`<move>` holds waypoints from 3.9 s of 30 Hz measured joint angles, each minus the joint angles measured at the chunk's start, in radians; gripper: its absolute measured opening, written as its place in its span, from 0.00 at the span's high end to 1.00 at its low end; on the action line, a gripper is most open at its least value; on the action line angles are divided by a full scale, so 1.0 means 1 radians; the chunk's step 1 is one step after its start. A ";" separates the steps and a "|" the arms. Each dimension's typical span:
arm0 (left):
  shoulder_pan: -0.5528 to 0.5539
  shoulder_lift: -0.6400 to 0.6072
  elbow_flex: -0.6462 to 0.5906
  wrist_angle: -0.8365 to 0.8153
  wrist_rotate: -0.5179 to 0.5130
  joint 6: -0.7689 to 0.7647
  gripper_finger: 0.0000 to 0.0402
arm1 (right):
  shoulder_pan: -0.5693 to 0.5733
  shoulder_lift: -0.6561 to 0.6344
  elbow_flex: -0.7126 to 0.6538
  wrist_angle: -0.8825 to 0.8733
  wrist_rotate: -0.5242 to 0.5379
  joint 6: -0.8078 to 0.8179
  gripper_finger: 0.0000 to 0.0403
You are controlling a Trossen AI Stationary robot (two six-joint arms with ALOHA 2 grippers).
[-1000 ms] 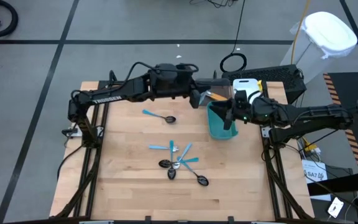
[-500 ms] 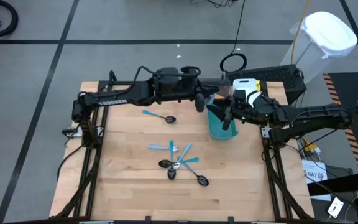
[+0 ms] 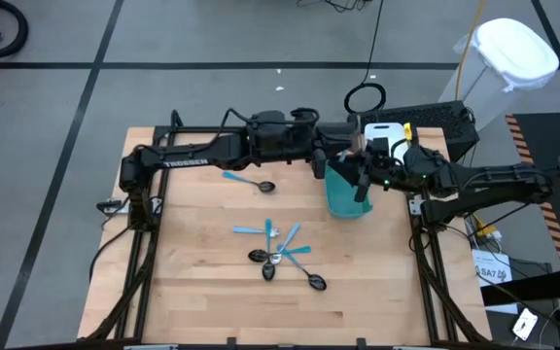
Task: Sort silverware by color (type)
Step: Put the light blue spoon into the white bin
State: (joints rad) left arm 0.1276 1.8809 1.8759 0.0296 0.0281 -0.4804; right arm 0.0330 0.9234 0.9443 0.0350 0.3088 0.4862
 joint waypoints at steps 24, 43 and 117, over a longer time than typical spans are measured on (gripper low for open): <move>0.036 0.002 0.000 -0.028 0.201 -0.109 0.63 | 0.001 -0.131 0.000 -0.154 -0.094 0.146 0.88; 0.110 0.002 0.000 0.078 0.553 -0.171 0.52 | 0.002 -0.109 0.000 -0.137 -0.157 0.243 0.87; 0.135 -0.006 0.030 0.055 0.644 0.232 0.41 | 0.002 0.001 0.000 -0.068 -0.466 0.445 0.87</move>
State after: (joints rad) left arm 0.2626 1.8748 1.9057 0.0844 0.6718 -0.2480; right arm 0.0349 0.9249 0.9443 -0.0327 -0.1570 0.9308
